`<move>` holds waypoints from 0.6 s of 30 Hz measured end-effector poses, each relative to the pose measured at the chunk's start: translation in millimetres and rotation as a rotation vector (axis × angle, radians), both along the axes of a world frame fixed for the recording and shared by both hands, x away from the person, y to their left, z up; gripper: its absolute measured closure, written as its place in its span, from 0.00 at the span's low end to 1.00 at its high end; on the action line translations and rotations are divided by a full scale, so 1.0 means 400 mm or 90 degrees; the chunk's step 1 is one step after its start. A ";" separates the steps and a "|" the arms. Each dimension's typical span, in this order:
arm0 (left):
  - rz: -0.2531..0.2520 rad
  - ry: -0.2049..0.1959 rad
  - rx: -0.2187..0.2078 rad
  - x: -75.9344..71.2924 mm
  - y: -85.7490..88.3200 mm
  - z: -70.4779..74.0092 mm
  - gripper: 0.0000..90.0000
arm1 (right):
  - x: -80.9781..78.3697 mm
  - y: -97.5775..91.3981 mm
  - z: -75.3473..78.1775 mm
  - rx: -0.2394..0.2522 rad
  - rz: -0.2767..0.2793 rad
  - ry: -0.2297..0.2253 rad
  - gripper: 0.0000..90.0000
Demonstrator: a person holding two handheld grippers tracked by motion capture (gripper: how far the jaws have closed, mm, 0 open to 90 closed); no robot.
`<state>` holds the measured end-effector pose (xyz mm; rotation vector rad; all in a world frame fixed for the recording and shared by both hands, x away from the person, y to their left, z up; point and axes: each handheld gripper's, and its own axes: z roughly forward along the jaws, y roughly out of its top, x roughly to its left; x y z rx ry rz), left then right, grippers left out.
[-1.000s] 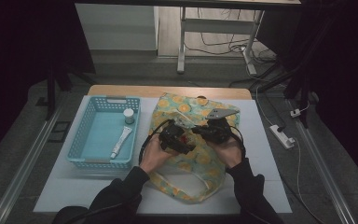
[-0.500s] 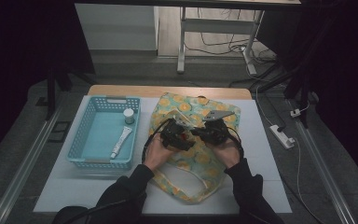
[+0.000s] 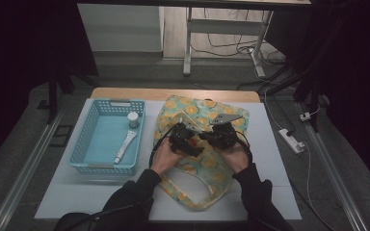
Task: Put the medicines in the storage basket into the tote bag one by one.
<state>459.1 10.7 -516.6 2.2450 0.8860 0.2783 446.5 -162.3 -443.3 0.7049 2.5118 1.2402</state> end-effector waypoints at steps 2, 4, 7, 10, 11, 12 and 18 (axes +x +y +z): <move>-0.004 0.002 -0.002 -0.006 0.002 0.006 0.09 | 0.001 -0.003 0.002 0.002 -0.002 -0.001 1.00; -0.008 0.012 -0.007 -0.012 0.007 0.014 0.08 | 0.001 -0.006 0.003 0.004 -0.003 -0.001 1.00; -0.022 0.027 -0.021 -0.019 0.014 0.024 0.07 | 0.003 -0.008 0.003 0.005 -0.005 0.000 1.00; -0.032 0.035 -0.031 -0.031 0.019 0.034 0.05 | 0.005 -0.009 0.002 0.005 -0.006 0.001 1.00; -0.034 0.038 -0.036 -0.036 0.021 0.038 0.05 | 0.006 -0.010 0.002 0.005 -0.007 0.002 1.00; -0.037 0.040 -0.038 -0.041 0.023 0.042 0.04 | 0.006 -0.011 0.001 0.004 -0.007 0.002 1.00; -0.051 0.051 -0.064 -0.068 0.047 0.067 0.00 | 0.006 -0.009 0.000 0.005 -0.006 0.003 1.00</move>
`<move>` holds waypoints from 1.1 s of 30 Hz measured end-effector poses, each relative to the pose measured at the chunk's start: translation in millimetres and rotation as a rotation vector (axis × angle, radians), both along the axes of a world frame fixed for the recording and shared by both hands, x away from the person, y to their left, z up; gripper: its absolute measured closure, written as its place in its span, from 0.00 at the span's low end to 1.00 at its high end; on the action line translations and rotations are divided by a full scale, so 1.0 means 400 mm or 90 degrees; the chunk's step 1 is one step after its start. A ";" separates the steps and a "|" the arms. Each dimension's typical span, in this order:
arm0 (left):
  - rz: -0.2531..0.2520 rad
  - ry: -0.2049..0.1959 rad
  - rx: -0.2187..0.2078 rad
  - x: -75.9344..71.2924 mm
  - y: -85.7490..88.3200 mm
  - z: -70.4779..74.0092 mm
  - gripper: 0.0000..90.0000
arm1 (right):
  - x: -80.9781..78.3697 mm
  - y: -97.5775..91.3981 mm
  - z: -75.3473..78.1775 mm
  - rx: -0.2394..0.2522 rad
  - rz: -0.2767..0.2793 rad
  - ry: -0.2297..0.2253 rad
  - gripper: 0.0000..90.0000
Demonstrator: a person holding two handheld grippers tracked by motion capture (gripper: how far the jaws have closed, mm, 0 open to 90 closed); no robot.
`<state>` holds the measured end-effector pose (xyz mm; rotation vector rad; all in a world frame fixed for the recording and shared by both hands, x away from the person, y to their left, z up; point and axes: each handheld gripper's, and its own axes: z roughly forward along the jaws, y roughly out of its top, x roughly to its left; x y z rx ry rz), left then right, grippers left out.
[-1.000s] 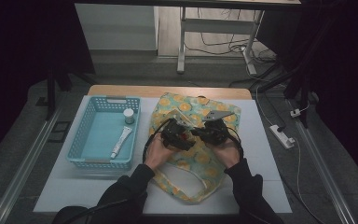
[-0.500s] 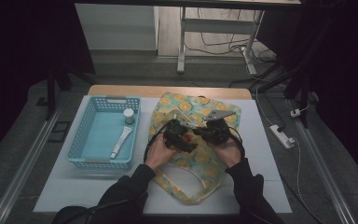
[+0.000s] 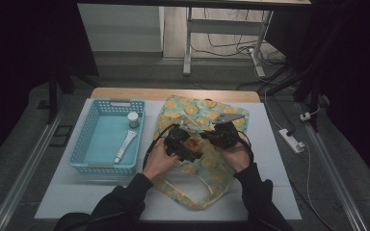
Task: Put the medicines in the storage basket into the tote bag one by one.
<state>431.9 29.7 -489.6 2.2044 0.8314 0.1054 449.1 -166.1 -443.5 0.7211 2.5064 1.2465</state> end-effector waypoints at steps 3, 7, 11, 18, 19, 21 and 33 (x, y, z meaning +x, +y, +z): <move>-0.001 0.004 -0.020 -0.014 0.015 0.012 0.00 | -0.001 0.001 0.000 -0.001 0.001 0.000 1.00; -0.010 0.011 -0.040 -0.031 0.033 0.027 0.00 | -0.002 0.001 0.002 0.001 0.002 0.000 1.00; -0.021 0.013 -0.054 -0.046 0.049 0.042 0.00 | -0.002 0.001 0.002 0.002 0.002 0.000 1.00; -0.022 0.017 -0.063 -0.064 0.084 0.058 0.00 | -0.003 0.003 0.002 0.000 0.004 -0.002 1.00; -0.021 0.016 -0.063 -0.066 0.090 0.060 0.00 | -0.004 0.002 0.003 0.001 0.005 -0.002 1.00; -0.024 0.017 -0.063 -0.070 0.101 0.063 0.00 | -0.004 0.002 0.004 0.001 0.005 -0.003 1.00; -0.032 0.022 -0.091 -0.092 0.178 0.071 0.00 | -0.006 0.004 0.002 0.000 0.006 -0.001 1.00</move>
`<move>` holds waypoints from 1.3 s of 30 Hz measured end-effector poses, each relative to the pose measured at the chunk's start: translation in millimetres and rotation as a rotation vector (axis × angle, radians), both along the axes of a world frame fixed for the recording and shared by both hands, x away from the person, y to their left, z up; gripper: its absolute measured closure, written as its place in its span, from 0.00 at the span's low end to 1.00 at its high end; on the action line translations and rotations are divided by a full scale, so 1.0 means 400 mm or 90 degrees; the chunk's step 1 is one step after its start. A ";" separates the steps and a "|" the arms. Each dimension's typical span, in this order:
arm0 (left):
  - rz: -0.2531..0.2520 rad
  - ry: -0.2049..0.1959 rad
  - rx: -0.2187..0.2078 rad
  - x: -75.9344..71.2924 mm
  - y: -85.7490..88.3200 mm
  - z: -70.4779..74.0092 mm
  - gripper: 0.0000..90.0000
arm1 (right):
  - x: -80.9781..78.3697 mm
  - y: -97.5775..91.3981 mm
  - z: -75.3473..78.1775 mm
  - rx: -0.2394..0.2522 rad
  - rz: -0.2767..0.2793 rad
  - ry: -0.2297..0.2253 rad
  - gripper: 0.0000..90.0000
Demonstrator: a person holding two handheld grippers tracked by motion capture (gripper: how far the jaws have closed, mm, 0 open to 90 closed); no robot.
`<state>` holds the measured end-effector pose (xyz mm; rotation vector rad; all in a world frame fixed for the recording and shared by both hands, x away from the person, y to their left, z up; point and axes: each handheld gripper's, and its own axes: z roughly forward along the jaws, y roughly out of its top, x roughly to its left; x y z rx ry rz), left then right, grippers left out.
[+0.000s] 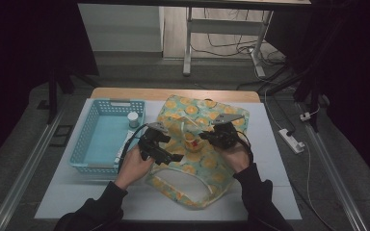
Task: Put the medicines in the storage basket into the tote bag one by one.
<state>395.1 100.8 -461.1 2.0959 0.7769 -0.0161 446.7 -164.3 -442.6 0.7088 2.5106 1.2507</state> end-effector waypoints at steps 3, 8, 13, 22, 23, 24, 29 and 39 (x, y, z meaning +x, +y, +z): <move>0.004 -0.008 0.002 -0.010 0.016 0.009 0.00 | -0.001 0.001 0.000 0.000 0.001 0.001 1.00; 0.028 -0.013 0.007 -0.017 0.048 0.017 0.00 | -0.003 0.003 0.001 -0.002 0.004 0.000 1.00; 0.062 -0.017 0.025 -0.024 0.085 0.020 0.00 | -0.003 0.002 0.002 -0.001 0.004 -0.001 1.00; 0.130 -0.040 0.059 -0.025 0.157 0.030 0.00 | -0.002 0.000 0.000 -0.004 0.004 0.001 1.00; 0.135 -0.042 0.058 -0.024 0.167 0.033 0.00 | -0.002 0.000 0.000 -0.004 0.004 0.001 1.00; 0.141 -0.044 0.054 -0.024 0.174 0.034 0.00 | -0.002 0.000 0.000 -0.004 0.004 0.001 1.00; 0.181 -0.041 0.047 -0.016 0.227 0.031 0.00 | -0.001 0.000 0.000 -0.004 0.004 0.001 1.00; 0.233 -0.033 0.087 0.012 0.280 0.002 0.00 | -0.001 0.000 -0.001 -0.004 0.005 0.002 1.00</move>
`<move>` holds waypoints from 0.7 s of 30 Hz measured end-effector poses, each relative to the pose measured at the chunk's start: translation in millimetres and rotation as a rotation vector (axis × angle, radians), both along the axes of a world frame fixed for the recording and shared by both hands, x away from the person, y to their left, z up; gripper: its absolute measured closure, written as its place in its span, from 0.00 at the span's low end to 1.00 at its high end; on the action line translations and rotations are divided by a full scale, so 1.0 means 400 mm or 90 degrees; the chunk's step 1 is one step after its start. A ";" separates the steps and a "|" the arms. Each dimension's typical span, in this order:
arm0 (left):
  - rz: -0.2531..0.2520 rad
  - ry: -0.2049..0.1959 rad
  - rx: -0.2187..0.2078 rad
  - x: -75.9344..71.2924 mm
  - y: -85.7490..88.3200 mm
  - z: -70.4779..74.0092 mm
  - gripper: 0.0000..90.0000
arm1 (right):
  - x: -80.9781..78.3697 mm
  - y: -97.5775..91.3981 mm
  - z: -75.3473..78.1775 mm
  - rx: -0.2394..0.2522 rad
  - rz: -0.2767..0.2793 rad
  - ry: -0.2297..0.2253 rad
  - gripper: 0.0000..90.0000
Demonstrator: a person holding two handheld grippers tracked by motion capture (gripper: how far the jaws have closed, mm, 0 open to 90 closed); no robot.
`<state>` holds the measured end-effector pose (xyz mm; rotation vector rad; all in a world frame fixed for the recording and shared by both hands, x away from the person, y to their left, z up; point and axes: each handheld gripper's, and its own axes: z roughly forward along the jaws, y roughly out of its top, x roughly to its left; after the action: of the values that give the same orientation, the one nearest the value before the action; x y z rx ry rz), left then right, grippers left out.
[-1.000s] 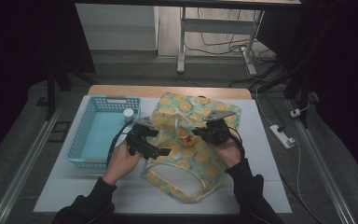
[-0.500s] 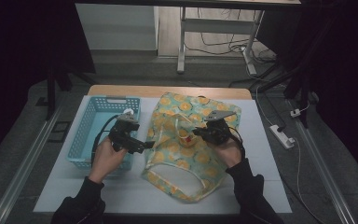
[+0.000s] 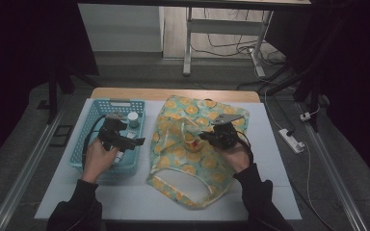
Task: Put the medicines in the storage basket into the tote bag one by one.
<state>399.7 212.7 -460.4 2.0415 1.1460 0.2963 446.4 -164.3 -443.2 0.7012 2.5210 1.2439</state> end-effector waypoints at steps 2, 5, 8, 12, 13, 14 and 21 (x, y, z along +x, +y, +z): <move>0.014 0.005 0.004 0.008 0.009 -0.003 0.00 | 0.000 0.001 -0.001 -0.001 0.000 0.000 1.00; 0.035 0.023 0.013 0.020 0.018 -0.011 0.02 | 0.000 0.002 -0.002 -0.001 0.000 0.001 1.00; 0.042 0.042 0.019 0.033 0.022 -0.027 0.02 | 0.000 0.003 -0.003 -0.002 0.000 0.001 1.00; 0.040 0.068 0.010 0.046 0.030 -0.044 0.00 | 0.000 0.003 -0.004 -0.004 0.001 0.001 1.00; 0.042 0.069 0.008 0.047 0.033 -0.044 0.00 | 0.000 0.003 -0.004 -0.004 0.001 0.001 1.00; 0.044 0.070 0.011 0.048 0.036 -0.043 0.00 | 0.000 0.003 -0.004 -0.004 0.001 0.001 1.00; 0.069 0.095 0.091 0.056 0.045 -0.064 0.00 | 0.000 0.005 -0.006 -0.004 0.003 0.002 1.00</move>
<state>422.1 230.7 -486.1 2.1595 1.3634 0.2910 446.4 -162.3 -445.5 0.6968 2.5292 1.2360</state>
